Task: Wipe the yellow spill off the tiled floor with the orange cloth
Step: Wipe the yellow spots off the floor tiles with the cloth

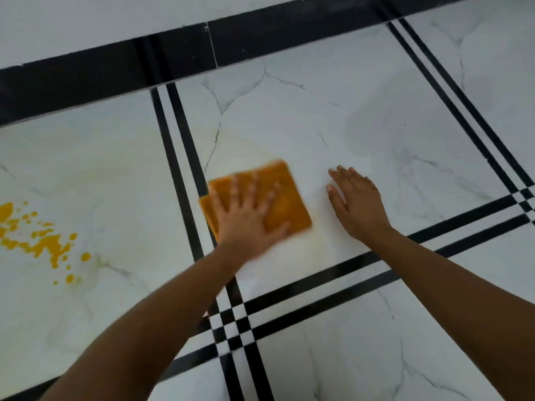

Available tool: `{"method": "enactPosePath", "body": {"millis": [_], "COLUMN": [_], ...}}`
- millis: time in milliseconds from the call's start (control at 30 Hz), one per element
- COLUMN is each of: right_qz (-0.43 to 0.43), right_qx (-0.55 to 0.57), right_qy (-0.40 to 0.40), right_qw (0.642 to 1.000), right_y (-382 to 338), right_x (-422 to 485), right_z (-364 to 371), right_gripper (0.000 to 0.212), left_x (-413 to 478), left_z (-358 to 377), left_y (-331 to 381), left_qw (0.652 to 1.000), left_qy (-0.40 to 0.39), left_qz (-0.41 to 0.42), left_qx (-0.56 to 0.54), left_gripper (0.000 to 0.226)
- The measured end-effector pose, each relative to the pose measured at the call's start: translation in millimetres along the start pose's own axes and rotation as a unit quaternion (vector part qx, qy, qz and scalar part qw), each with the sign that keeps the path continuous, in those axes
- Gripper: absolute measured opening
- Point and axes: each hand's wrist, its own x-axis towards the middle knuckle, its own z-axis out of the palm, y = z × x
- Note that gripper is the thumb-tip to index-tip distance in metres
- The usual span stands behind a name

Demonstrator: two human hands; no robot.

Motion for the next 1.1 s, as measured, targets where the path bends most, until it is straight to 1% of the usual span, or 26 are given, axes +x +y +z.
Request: {"method": "enactPosePath", "body": {"millis": [33,67,100,167,200,233,300,333,367,400,433,467,500,567,600,633,700,733,767,800,833,867,900,1000,1033,1100], "right_qz": [-0.009,-0.022,-0.040,-0.077,-0.081,-0.083,-0.087,-0.094,-0.107,-0.118,-0.130,-0.139,-0.147,-0.155,-0.163,-0.176,-0.207,-0.222,-0.232,-0.233,-0.238,-0.240,-0.243,-0.245,-0.243,-0.243], "right_qx": [0.000,-0.004,-0.012,-0.017,-0.013,-0.008,-0.001,0.000,-0.006,-0.017,-0.030,-0.040,-0.047,-0.056,-0.061,-0.068,-0.079,-0.076,-0.068,-0.063,-0.056,-0.052,-0.050,-0.035,-0.028,-0.009], "right_qy": [-0.008,-0.017,-0.024,-0.026,-0.023,-0.025,-0.028,-0.028,-0.028,-0.031,-0.034,-0.035,-0.036,-0.042,-0.052,-0.067,-0.081,-0.080,-0.077,-0.075,-0.075,-0.081,-0.088,-0.115,-0.120,-0.111], "right_qw": [1.000,1.000,0.999,0.997,0.996,0.996,0.996,0.995,0.994,0.992,0.990,0.989,0.987,0.986,0.983,0.980,0.972,0.969,0.967,0.968,0.967,0.966,0.965,0.962,0.962,0.964], "right_y": [-4,-10,-16,-32,-40,-50,-66,-71,-78,-83,-92,-99,-108,-124,-135,-146,-168,-182,-196,-205,-218,-229,-239,-282,-294,-324], "right_x": [-1,1,3,13,18,22,28,32,36,40,46,51,55,58,59,59,59,61,60,58,57,55,52,41,35,22], "right_z": [2,5,8,12,12,14,17,18,20,21,23,24,27,33,37,42,52,57,64,70,77,84,90,102,105,109], "right_gripper": [0.060,0.062,0.065,0.073,0.072,0.067,0.055,0.053,0.056,0.059,0.062,0.064,0.065,0.066,0.066,0.066,0.071,0.074,0.077,0.077,0.077,0.076,0.075,0.066,0.060,0.051], "left_x": [8,7,-2,-27,-24,-10,15,17,11,0,-9,-9,0,19,17,6,-31,-45,-53,-52,-59,-67,-80,-125,-131,-133], "left_z": [-5,-5,0,7,5,0,-13,-15,-11,-4,-1,-2,-7,-23,-25,-20,-1,2,-3,-7,-12,-14,-10,4,4,-3], "left_y": [-5,-8,-6,-6,-15,-32,-64,-74,-82,-85,-91,-99,-116,-145,-158,-165,-176,-190,-212,-230,-248,-256,-258,-256,-257,-268], "left_qw": [0.995,0.990,0.994,0.998,0.995,0.998,0.989,0.981,0.983,0.992,0.998,0.998,0.998,0.985,0.974,0.976,0.994,0.995,0.993,0.980,0.955,0.937,0.942,0.985,0.988,0.981], "left_qy": [0.021,0.038,0.049,0.013,0.010,0.008,0.022,0.029,0.046,0.060,0.043,0.036,0.032,0.027,0.033,0.049,0.079,0.080,0.075,0.084,0.078,0.073,0.085,0.084,0.083,0.112], "left_qz": [-0.092,-0.130,-0.094,0.055,0.083,0.043,-0.147,-0.191,-0.175,-0.106,-0.042,-0.004,-0.016,-0.172,-0.224,-0.212,-0.080,-0.054,-0.092,-0.182,-0.282,-0.337,-0.323,-0.151,-0.128,-0.148], "left_qx": [-0.021,-0.030,-0.034,0.030,0.045,0.053,-0.018,-0.031,-0.028,-0.012,0.026,0.043,0.044,-0.019,-0.032,-0.025,0.019,0.036,0.030,0.003,-0.037,-0.057,-0.040,0.003,-0.003,-0.058], "left_gripper": [0.081,0.082,0.081,0.079,0.079,0.079,0.082,0.082,0.082,0.081,0.079,0.078,0.077,0.079,0.079,0.078,0.074,0.073,0.074,0.075,0.077,0.078,0.078,0.076,0.078,0.082]}}
